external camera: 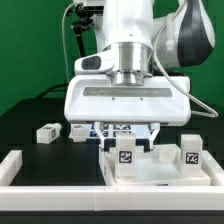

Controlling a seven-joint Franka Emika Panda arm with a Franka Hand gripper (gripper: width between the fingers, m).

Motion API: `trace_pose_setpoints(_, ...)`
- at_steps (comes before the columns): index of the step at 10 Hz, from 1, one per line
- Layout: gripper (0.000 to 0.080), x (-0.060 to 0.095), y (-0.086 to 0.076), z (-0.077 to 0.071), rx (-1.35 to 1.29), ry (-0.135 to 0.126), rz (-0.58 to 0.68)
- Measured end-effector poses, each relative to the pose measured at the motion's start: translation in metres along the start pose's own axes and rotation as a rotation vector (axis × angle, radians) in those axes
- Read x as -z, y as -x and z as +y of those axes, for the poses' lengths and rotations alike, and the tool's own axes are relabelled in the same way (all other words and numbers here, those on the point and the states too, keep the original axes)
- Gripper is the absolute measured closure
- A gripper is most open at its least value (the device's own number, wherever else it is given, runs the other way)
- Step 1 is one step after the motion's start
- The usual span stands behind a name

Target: Assemble square table

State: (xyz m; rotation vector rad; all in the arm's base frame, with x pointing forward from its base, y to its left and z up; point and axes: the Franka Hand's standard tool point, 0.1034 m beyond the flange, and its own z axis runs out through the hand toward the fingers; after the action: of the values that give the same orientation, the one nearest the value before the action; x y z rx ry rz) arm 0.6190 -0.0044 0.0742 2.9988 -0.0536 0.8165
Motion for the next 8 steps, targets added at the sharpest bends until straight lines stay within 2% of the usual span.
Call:
trace_pose_setpoints(1,0.0212,0.0,0.0,0.0,0.0,0.0,0.0)
trace_pose_setpoints(2,0.0162,0.0,0.001,0.0,0.0,0.0,-0.001)
trace_pose_setpoints(6,0.0151,-0.001,0.001,0.0,0.0,0.0,-0.002)
trace_pose_setpoints(7,0.0151,-0.003,0.004,-0.002,-0.025,-0.018,-0.034)
trace_pose_setpoints(8,0.0151,-0.002,0.002,-0.01,-0.094,-0.086,-0.147)
